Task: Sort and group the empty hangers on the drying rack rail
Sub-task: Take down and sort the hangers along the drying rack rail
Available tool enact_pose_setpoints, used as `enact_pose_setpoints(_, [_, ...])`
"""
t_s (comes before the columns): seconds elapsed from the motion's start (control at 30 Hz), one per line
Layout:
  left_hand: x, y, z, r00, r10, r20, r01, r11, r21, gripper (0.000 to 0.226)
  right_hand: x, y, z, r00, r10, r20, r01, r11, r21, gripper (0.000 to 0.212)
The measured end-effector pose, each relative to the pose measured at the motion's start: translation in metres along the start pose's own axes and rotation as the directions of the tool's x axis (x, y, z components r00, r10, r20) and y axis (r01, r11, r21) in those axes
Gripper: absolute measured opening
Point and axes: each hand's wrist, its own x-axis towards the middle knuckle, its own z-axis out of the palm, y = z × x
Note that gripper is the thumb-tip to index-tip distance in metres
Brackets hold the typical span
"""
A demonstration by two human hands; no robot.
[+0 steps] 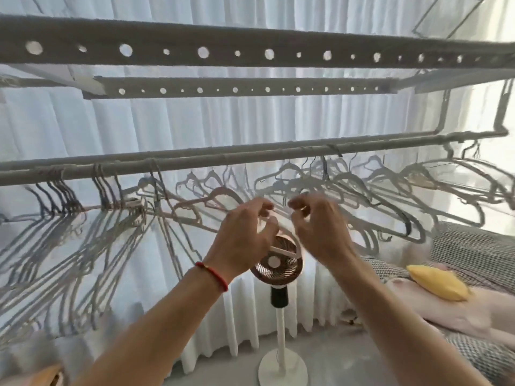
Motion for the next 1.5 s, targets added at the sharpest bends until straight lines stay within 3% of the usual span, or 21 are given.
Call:
enact_pose_setpoints(0.1, [0.024,0.038,0.047,0.983,-0.152,0.105,0.174,0.951,-0.255,0.024,0.020,0.071,-0.048,0.995,0.036,-0.090,-0.051,0.985,-0.164,0.028])
enact_pose_setpoints(0.2, [0.056,0.080,0.095,0.932,-0.269,0.242,0.357,0.797,-0.487,0.025,0.036,0.132,-0.080,0.997,0.076,0.009,-0.068,0.936,-0.344,0.040])
enact_pose_setpoints(0.33, [0.089,0.104,0.146,0.941,-0.289,0.178,0.336,0.864,-0.376,0.024,0.052,0.168,-0.083,0.990,0.074,0.116,0.011,0.799,-0.601,0.028])
enact_pose_setpoints(0.53, [0.103,0.101,0.166,0.921,-0.369,0.123,0.389,0.871,-0.300,0.019,0.080,0.197,-0.079,0.985,0.043,0.169,0.081,0.745,-0.662,0.032])
enact_pose_setpoints(0.67, [0.100,0.095,0.166,0.922,-0.377,0.088,0.386,0.882,-0.270,0.016,0.081,0.202,-0.076,0.981,0.032,0.189,0.092,0.788,-0.609,0.004])
enact_pose_setpoints(0.7, [0.098,0.093,0.166,0.923,-0.374,0.084,0.383,0.886,-0.261,0.015,0.079,0.203,-0.075,0.980,0.028,0.197,0.092,0.815,-0.571,0.009])
enact_pose_setpoints(0.8, [0.092,0.090,0.165,0.899,-0.425,0.104,0.434,0.834,-0.341,0.014,0.080,0.199,-0.075,0.928,0.100,0.359,-0.022,0.976,-0.216,0.023])
enact_pose_setpoints(0.87, [0.086,0.087,0.164,0.862,-0.484,0.147,0.488,0.720,-0.494,0.017,0.084,0.194,-0.075,0.879,0.168,0.447,-0.214,0.975,0.054,0.030])
enact_pose_setpoints(0.93, [0.083,0.082,0.162,0.859,-0.489,0.150,0.490,0.702,-0.517,0.019,0.087,0.189,-0.076,0.880,0.221,0.421,-0.309,0.939,0.153,0.033])
enact_pose_setpoints(1.13, [0.088,0.078,0.158,0.863,-0.471,0.182,0.494,0.719,-0.489,0.019,0.113,0.166,-0.079,0.951,0.197,0.238,-0.226,0.968,0.104,0.033])
enact_pose_setpoints(1.23, [0.085,0.079,0.157,0.860,-0.469,0.200,0.504,0.722,-0.473,0.019,0.127,0.160,-0.072,0.951,0.192,0.243,-0.206,0.978,0.035,0.033])
enact_pose_setpoints(1.37, [0.076,0.077,0.151,0.852,-0.472,0.227,0.514,0.675,-0.529,0.021,0.133,0.165,-0.061,0.931,0.234,0.280,-0.235,0.972,-0.030,0.017])
enact_pose_setpoints(1.5, [0.071,0.074,0.147,0.869,-0.451,0.203,0.489,0.722,-0.490,0.020,0.123,0.178,-0.054,0.908,0.264,0.325,-0.264,0.964,-0.046,0.007])
